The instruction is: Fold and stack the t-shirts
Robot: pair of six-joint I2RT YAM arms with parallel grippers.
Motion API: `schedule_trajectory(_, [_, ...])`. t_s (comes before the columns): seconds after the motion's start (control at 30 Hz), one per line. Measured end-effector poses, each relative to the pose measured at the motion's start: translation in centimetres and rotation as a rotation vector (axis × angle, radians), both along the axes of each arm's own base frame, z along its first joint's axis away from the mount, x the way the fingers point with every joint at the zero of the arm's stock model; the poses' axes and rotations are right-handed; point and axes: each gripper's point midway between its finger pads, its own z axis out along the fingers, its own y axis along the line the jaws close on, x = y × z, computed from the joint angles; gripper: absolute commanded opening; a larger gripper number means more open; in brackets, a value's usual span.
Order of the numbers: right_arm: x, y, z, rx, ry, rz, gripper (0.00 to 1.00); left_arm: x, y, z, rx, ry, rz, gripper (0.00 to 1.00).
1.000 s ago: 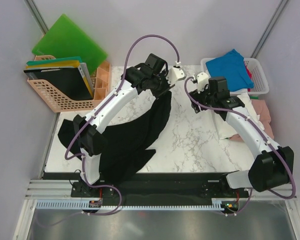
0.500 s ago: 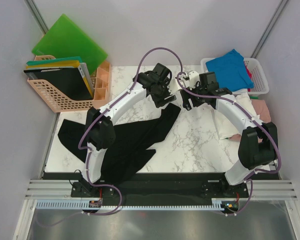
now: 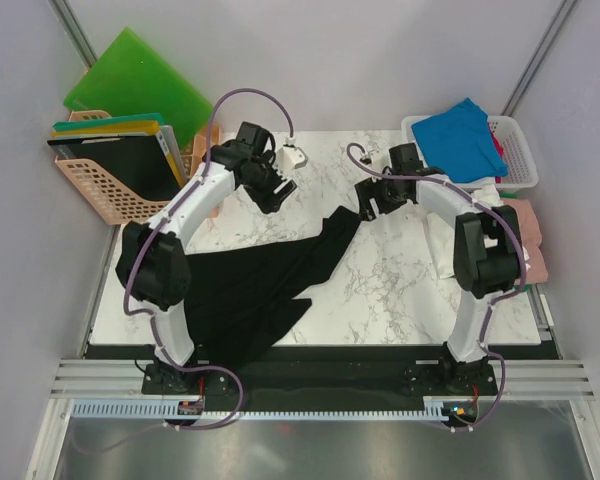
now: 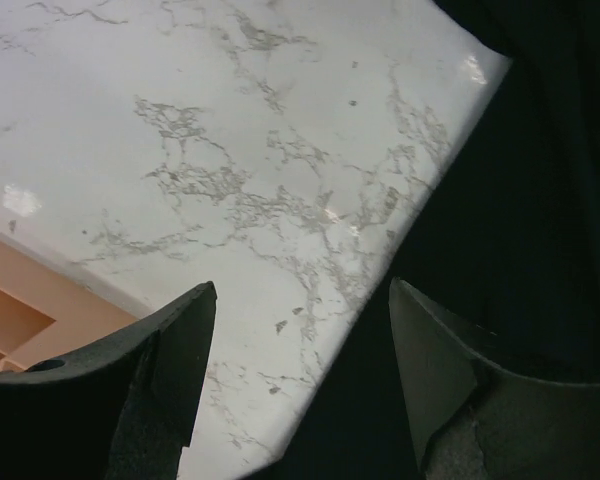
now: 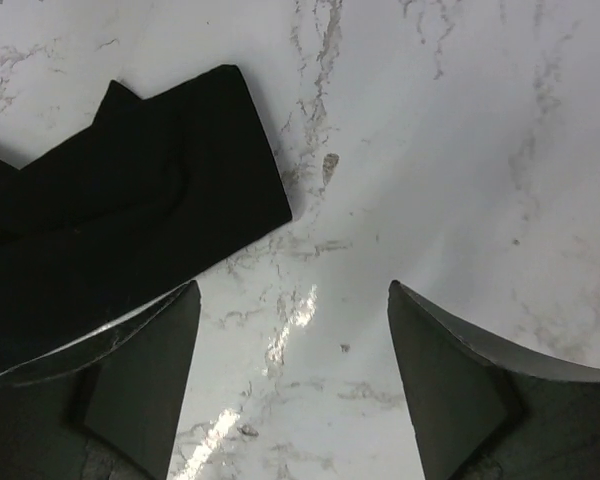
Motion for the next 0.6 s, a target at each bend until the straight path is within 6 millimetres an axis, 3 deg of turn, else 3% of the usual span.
schedule_trajectory(0.1, [0.8,1.1,-2.3,0.023,0.057,0.015,0.83,-2.1,-0.9,1.2,-0.036,-0.002,-0.031,0.77])
schedule_trajectory(0.23, [1.3,2.3,-3.2,0.058,0.091,0.03,0.83,-3.5,-1.8,2.6,-0.061,-0.044,-0.064,0.77])
schedule_trajectory(0.43, [2.0,4.3,-2.9,0.102,0.092,0.056,0.82,-3.4,-1.3,2.6,-0.062,-0.058,-0.053,0.78])
schedule_trajectory(0.6, [1.7,5.9,-4.7,0.111,0.132,0.081,0.81,-3.4,-1.2,2.4,-0.059,-0.056,-0.05,0.78])
